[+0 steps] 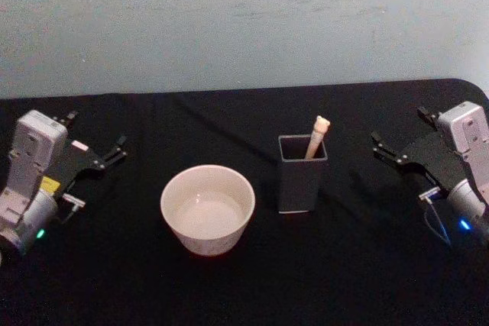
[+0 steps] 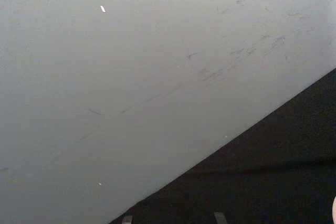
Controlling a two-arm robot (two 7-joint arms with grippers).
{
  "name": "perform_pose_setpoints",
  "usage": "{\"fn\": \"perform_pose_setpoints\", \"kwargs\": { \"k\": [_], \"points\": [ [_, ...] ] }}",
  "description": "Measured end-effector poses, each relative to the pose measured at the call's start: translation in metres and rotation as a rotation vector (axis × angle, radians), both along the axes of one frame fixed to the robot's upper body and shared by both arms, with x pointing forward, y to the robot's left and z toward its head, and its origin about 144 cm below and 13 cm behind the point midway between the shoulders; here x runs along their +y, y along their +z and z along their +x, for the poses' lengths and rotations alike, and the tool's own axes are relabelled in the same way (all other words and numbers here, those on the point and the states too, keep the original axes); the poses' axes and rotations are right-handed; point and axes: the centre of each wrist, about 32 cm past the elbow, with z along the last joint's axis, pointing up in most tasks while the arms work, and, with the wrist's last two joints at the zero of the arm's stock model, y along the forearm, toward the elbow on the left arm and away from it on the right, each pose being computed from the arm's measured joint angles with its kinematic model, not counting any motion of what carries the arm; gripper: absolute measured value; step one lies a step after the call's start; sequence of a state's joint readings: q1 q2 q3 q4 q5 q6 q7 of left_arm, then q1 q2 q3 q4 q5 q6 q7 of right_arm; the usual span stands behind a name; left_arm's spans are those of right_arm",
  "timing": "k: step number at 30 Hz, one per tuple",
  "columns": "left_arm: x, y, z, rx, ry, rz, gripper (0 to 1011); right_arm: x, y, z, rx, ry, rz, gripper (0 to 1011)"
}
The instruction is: Pick up the stirring spoon with one hand, stir inside the cup, then place it back in its original position.
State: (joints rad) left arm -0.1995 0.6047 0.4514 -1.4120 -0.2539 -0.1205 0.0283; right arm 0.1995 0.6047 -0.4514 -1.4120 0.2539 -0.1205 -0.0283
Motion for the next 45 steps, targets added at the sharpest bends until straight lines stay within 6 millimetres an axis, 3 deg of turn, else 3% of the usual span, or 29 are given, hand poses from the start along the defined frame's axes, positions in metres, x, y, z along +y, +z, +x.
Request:
{"fn": "perform_pose_setpoints", "kwargs": {
  "k": [39,45],
  "points": [
    [0.0000,0.0000,0.0000,0.000,0.000,0.000,1001,-0.0001,0.0001,0.0000,0.000,0.000,0.000,1000],
    [0.0000,0.0000,0.0000,0.000,0.000,0.000,1001,-0.0024,0.0085,-0.0039,0.007,0.040,0.040,1000]
  ]
}}
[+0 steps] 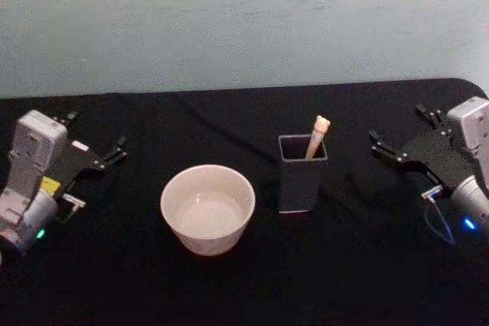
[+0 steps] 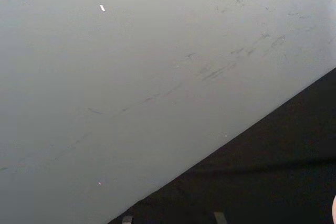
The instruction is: Pick up the stirring spoon with one hand, stir inside the cup, then place it back in its original position.
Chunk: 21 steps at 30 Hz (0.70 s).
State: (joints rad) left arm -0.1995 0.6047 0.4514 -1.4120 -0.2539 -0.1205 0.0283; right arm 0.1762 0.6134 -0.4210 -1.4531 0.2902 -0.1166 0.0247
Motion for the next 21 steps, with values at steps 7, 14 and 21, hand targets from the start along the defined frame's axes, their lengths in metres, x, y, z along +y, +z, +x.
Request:
{"fn": "perform_pose_setpoints", "kwargs": {
  "k": [7,14,21],
  "points": [
    [0.000,0.000,0.000,0.000,0.000,0.000,1001,-0.003,0.015,-0.009,0.058,0.095,0.125,1000],
    [0.000,0.000,0.000,0.000,0.000,0.000,1001,-0.007,0.025,-0.018,0.144,0.232,0.255,1000],
    [0.000,0.000,0.000,0.000,0.000,0.000,1001,-0.002,0.024,-0.016,0.207,0.352,0.336,1000]
  ]
}}
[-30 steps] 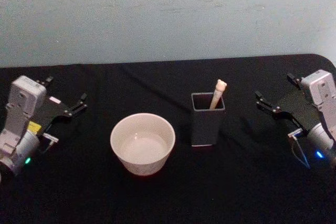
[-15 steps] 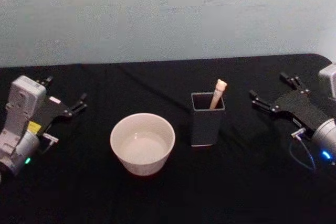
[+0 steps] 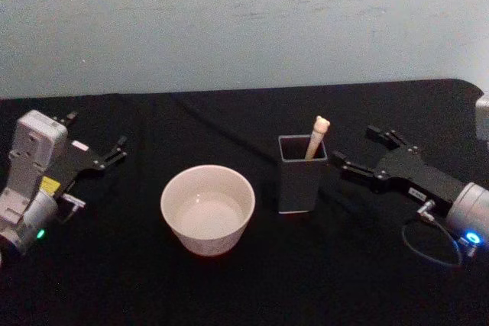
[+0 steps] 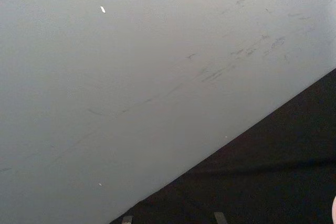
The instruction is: Pick up the stirring spoon with one hand, stir inside the cup, then place it back in its original position.
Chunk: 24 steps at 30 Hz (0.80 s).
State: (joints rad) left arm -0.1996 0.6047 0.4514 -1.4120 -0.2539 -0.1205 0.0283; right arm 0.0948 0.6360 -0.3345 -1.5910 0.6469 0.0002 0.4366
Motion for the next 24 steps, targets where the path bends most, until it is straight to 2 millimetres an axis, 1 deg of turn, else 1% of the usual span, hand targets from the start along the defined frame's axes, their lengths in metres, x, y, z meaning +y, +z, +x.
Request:
{"fn": "perform_pose_setpoints", "kwargs": {
  "k": [4,5,6,8,9,16,24],
  "points": [
    [0.000,0.000,0.000,0.000,0.000,0.000,1001,0.005,-0.003,0.007,0.012,0.021,0.018,1000],
    [0.000,0.000,0.000,0.000,0.000,0.000,1001,0.008,-0.005,0.012,0.014,0.026,0.020,1000],
    [0.000,0.000,0.000,0.000,0.000,0.000,1001,0.008,-0.005,0.012,0.014,0.026,0.020,1000],
    [0.000,0.000,0.000,0.000,0.000,0.000,1001,0.014,-0.007,0.022,0.014,0.027,0.020,1000],
    [0.000,0.000,0.000,0.000,0.000,0.000,1001,0.014,-0.007,0.022,0.014,0.027,0.020,1000],
    [0.000,0.000,0.000,0.000,0.000,0.000,1001,0.025,-0.010,0.043,0.012,0.028,0.027,1000],
    [0.000,0.000,0.000,0.000,0.000,0.000,1001,0.032,-0.012,0.055,0.011,0.034,0.026,1000]
  ]
}}
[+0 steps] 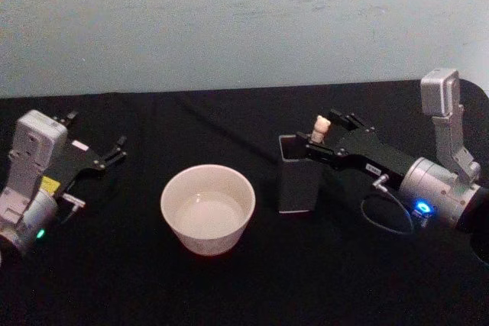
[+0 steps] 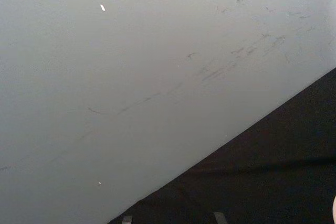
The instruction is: Pick up the stirring spoon with one hand, stir inside the cup, then place it back in its original position.
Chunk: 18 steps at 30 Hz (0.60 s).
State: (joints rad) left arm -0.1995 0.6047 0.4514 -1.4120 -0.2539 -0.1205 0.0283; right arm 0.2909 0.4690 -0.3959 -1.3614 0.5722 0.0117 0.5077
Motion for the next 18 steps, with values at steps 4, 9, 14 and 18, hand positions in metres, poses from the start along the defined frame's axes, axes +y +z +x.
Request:
{"fn": "perform_pose_setpoints", "kwargs": {
  "k": [4,9,14,18],
  "points": [
    [0.0000,0.0000,0.0000,0.000,0.000,0.000,1001,0.0018,-0.0004,0.0021,-0.003,0.000,-0.003,1000],
    [0.0000,0.0000,0.0000,0.000,0.000,0.000,1002,0.0022,-0.0007,0.0023,-0.005,0.000,-0.004,1000],
    [0.0000,0.0000,0.0000,0.000,0.000,0.000,1002,0.0020,-0.0007,0.0023,-0.005,-0.001,-0.004,1000],
    [0.0000,0.0000,0.0000,0.000,0.000,0.000,1002,0.0019,-0.0006,0.0023,-0.004,-0.001,-0.004,969]
  ]
}}
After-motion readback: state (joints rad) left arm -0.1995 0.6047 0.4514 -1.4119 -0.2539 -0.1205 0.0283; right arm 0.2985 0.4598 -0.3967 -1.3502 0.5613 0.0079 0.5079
